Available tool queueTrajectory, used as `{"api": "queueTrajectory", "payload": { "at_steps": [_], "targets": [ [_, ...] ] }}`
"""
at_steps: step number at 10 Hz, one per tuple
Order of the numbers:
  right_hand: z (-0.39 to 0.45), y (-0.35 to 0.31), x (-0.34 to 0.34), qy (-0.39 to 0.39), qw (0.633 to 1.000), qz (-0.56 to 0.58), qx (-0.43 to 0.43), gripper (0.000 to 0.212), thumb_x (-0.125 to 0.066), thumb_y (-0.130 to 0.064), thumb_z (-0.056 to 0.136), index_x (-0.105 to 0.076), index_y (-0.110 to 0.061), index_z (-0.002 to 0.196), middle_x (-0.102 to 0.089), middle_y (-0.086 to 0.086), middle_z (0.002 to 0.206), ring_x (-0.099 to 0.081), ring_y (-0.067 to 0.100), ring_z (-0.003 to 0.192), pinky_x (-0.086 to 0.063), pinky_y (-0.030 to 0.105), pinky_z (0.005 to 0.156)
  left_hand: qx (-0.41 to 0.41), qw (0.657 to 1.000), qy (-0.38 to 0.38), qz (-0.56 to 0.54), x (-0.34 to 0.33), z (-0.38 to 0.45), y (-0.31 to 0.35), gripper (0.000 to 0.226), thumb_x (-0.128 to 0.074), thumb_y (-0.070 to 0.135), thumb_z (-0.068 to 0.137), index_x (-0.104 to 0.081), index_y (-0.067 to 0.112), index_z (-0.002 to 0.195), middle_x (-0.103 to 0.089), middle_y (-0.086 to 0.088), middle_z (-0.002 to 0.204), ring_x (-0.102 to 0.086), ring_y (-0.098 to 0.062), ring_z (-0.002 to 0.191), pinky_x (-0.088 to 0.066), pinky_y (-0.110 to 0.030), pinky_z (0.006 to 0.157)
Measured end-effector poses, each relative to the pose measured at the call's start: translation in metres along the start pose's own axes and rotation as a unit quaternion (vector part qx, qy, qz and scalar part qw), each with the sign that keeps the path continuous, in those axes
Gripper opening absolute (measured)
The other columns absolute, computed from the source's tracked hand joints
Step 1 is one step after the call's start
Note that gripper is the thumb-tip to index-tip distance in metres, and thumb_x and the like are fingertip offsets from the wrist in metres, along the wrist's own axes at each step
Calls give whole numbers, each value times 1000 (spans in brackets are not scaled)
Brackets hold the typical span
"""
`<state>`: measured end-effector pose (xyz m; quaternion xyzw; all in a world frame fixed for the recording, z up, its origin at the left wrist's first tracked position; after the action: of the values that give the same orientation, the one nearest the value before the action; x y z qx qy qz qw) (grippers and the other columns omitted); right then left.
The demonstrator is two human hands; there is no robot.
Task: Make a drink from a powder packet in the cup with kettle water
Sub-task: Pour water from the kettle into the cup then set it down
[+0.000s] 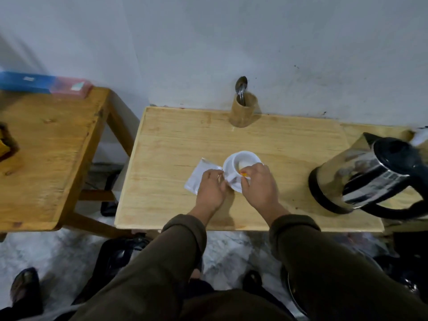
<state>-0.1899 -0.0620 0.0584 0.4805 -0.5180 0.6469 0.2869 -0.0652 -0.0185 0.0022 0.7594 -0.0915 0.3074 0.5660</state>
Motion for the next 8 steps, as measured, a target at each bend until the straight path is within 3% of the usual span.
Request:
{"api": "queueTrajectory", "payload": {
  "at_steps": [1,2,3,4,5,7,8],
  "targets": [
    [-7,13,9,0,1000,5,-9,27,-55,-12,85,-66,-9,109,-60,14,113,-52,32,112,-43,39,94,14,999,24,-40,-14,-11,13,35,-46,20,96,-54,6,128,-58,-12,131,-51,-27,124,-36,-27,99],
    [-15,33,26,11,1000,2,-3,30,-53,-12,87,-63,-11,114,-57,12,117,-51,30,114,-43,39,93,40,993,65,-87,-27,-25,28,32,-41,16,99,-55,4,125,-62,-14,126,-56,-28,118,-34,-18,82],
    [-25,61,45,43,999,6,-9,31,-54,-13,86,-63,-12,116,-56,13,118,-50,31,114,-43,42,93,87,985,97,-114,-40,-35,39,39,-38,13,99,-43,5,138,-53,-13,138,-49,-27,128,-33,-17,90],
    [-38,90,68,80,997,-22,1,34,-54,-12,85,-61,-13,118,-53,14,123,-48,32,118,-40,43,96,105,984,95,-104,-56,-40,43,56,-38,10,98,-19,9,150,-38,-11,152,-39,-29,138,-31,-34,110],
    [-51,117,94,152,986,-74,0,39,-55,-12,83,-58,-17,121,-51,13,130,-46,32,123,-39,45,97,101,986,90,-100,-68,-43,46,66,-41,10,96,-8,14,153,-32,-11,154,-37,-30,139,-29,-38,112],
    [-66,163,141,264,955,-118,-68,44,-53,-10,80,-51,-21,124,-46,15,138,-39,33,130,-31,54,102,142,981,112,-73,-75,-41,53,69,-43,3,93,-8,11,152,-41,-24,146,-45,-41,130,-38,-43,106],
    [-70,189,158,263,949,-96,-145,51,-52,-14,85,-41,-22,134,-33,14,150,-26,33,141,-20,56,112,180,975,101,-85,-80,-40,52,76,-43,37,90,-5,17,153,-43,-19,146,-47,-40,128,-37,-44,107]
  ]
}}
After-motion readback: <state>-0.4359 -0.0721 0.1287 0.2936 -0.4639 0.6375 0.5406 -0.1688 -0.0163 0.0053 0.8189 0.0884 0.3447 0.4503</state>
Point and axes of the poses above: each hand's wrist, its own z-axis towards the middle knuckle, its own x-axis out of the back of the hand, y = z × x, the point moved 2 cm from there along z, towards the middle knuckle
